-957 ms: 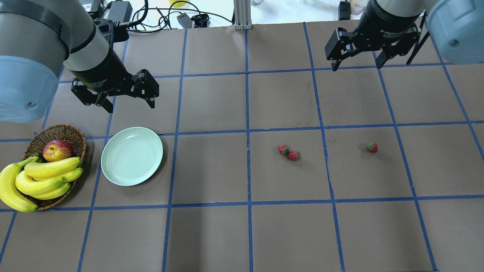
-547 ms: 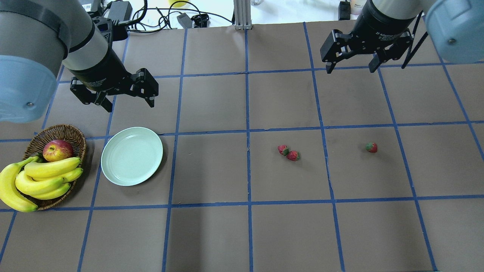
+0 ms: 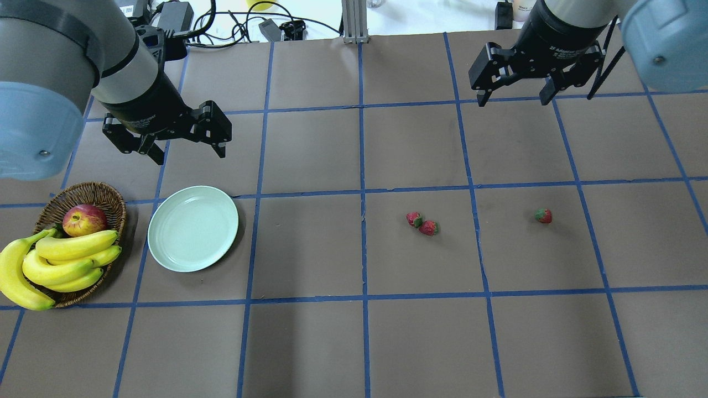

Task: Collect all strawberries into plate
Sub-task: 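Move the right gripper toward the pair of strawberries, then lower the right gripper and grasp one strawberry of the pair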

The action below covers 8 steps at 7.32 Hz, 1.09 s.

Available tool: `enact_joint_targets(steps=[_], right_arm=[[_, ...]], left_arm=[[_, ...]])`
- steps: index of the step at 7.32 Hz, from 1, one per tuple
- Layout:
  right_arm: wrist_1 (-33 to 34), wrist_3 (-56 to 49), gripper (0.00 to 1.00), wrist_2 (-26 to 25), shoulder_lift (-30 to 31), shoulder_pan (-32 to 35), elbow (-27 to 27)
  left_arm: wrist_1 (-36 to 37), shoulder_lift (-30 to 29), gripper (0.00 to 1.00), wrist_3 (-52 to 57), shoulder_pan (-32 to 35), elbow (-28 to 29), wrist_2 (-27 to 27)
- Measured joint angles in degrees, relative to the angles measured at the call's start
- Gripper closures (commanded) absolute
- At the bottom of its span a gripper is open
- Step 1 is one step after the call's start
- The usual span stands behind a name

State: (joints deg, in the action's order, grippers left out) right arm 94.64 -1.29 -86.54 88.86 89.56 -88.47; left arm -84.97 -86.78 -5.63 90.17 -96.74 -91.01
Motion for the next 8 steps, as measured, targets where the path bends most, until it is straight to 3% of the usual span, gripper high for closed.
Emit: enact_joint_targets(steps=[5, 8], right_arm=[[-0.5, 0.0, 0.00, 0.4, -0.8, 1.0, -0.4], [5.1, -0.2, 0.00, 0.8, -8.7, 7.5, -5.0]], left_arm=[[0.0, 0.0, 0.00, 0.0, 0.0, 0.0, 0.0], [-0.1, 0.1, 0.00, 0.0, 0.0, 0.2, 0.0]])
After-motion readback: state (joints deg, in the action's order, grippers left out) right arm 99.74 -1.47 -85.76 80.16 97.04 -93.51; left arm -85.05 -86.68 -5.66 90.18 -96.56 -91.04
